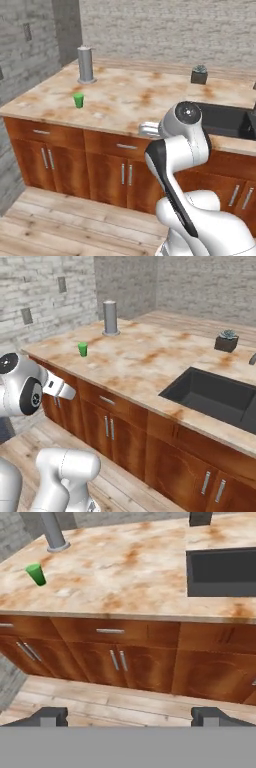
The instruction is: Place the pitcher and cup on the dining counter for serving.
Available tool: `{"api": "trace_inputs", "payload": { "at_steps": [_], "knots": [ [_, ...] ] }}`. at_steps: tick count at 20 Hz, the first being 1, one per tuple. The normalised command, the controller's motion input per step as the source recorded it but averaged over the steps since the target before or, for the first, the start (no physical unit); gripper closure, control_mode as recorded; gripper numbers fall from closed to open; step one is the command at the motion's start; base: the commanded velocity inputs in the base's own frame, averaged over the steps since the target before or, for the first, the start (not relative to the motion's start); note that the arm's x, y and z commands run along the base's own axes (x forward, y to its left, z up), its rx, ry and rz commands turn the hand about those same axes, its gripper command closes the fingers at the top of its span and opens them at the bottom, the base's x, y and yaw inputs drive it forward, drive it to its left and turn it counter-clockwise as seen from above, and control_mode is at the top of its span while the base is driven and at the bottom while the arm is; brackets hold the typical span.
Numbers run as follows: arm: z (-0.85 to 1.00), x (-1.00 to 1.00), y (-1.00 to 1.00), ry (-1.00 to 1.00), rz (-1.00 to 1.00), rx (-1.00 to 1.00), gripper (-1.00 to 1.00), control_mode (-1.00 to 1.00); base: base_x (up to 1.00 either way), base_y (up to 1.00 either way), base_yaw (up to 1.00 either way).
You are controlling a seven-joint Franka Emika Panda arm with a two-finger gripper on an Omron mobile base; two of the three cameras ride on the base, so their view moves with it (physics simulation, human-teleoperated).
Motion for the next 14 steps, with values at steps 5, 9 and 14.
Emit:
{"api": "trace_inputs", "payload": {
  "at_steps": [5,9,14],
  "knots": [
    [0.0,0.0,0.0,0.0,0.0,0.0,-1.0,1.0,0.6,1.0,-0.26],
    [0.0,0.0,0.0,0.0,0.0,0.0,-1.0,1.0,0.6,1.0,-0.31],
    [0.0,0.0,0.0,0.0,0.0,0.0,-1.0,1.0,0.57,1.0,-0.35]
  ]
}}
